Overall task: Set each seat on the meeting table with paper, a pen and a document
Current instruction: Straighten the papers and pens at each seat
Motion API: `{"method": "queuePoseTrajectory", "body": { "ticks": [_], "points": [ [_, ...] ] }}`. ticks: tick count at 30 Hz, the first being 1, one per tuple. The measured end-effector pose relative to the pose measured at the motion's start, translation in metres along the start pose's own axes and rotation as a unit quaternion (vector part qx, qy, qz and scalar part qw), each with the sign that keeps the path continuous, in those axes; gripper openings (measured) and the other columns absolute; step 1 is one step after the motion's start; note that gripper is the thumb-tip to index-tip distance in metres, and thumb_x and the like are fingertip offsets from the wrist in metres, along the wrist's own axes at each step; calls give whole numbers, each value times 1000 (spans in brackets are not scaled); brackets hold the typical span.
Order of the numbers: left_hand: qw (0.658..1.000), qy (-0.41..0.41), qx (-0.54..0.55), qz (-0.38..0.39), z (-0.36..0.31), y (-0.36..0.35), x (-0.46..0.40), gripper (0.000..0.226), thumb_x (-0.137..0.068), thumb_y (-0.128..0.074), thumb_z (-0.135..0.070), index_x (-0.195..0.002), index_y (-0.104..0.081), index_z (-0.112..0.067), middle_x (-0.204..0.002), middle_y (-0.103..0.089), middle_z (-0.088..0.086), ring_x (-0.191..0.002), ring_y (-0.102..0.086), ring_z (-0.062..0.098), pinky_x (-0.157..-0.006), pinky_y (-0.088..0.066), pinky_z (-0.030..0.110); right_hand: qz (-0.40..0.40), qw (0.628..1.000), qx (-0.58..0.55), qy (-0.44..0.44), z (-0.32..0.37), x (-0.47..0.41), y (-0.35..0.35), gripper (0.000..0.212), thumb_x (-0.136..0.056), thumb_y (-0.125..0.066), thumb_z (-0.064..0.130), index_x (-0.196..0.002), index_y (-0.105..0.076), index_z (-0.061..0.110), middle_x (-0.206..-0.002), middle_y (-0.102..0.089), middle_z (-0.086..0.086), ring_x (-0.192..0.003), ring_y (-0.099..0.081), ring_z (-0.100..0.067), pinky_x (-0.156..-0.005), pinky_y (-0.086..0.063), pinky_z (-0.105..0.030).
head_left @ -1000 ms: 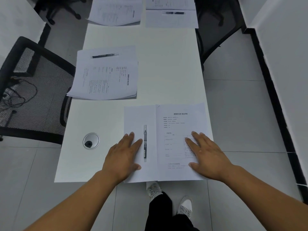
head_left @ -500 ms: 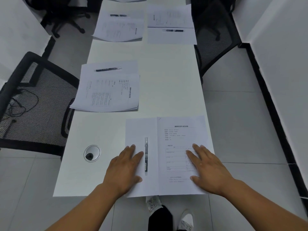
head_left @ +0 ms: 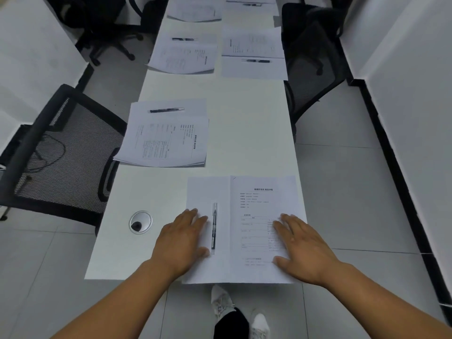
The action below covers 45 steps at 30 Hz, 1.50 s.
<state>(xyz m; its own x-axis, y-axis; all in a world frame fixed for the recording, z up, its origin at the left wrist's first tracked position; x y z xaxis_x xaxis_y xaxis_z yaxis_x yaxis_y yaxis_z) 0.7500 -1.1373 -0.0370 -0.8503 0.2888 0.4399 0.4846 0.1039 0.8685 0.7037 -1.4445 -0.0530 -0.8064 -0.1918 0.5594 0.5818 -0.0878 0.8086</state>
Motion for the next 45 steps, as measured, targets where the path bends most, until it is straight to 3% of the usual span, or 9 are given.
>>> {"method": "queuePoseTrajectory", "body": {
  "ticks": [15,23,27,32,40,45],
  "points": [
    [982,46,-9,-181,-56,104,103,70,-106,-55,-56,-169,-32,-34,-179,-23,-2,-163,-30,20,-127,-35,40,-122,988,-20,97,74,62,103,84,-103,-43,61,-171,-7,27,-179,-3,2,-165,-4,-19,-132,-6,-36],
    [963,104,-23,-246,-26,145,194,66,-107,-55,-50,-167,-36,-31,-177,-28,-1,-159,-37,18,-126,-34,39,-187,966,-17,178,167,98,147,82,-100,-44,63,-169,-17,28,-176,-19,5,-161,-20,-18,-131,-20,-36],
    [954,127,-14,-273,-3,159,229,67,-108,-53,-51,-168,-31,-34,-178,-24,-5,-164,-25,17,-128,-30,39,-209,956,3,208,216,120,165,81,-99,-44,64,-168,-20,29,-174,-22,7,-159,-24,-17,-130,-22,-35],
    [936,152,-9,-316,43,202,292,66,-108,-52,-48,-168,-27,-35,-179,-19,-6,-164,-22,16,-129,-27,38,-243,940,14,240,306,141,195,81,-98,-47,64,-167,-19,32,-174,-20,8,-159,-23,-19,-131,-23,-37],
    [921,187,-30,-341,177,252,403,72,-108,-50,-53,-170,-18,-37,-180,-14,-6,-164,-19,17,-132,-21,43,-290,912,-5,291,504,158,211,81,-96,-50,62,-166,-26,31,-171,-26,11,-156,-27,-12,-127,-25,-29],
    [916,202,-18,-347,255,281,449,73,-107,-50,-55,-171,-18,-37,-180,-14,-6,-164,-21,18,-132,-24,46,-307,906,-23,291,589,163,228,81,-94,-51,63,-165,-24,34,-170,-25,14,-156,-26,-10,-128,-27,-30]
  ]
}}
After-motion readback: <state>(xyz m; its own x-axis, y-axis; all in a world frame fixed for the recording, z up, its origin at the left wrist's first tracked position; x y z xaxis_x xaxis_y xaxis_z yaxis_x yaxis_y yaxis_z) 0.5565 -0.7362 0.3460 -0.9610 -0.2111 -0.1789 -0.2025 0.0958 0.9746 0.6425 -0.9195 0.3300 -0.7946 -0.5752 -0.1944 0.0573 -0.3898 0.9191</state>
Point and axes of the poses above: each hand's wrist, its own x-axis away from the middle knuckle, its own y-axis out of the back of the hand, z = x × y, the point moved 5 cm from there along -x, towards the middle knuckle
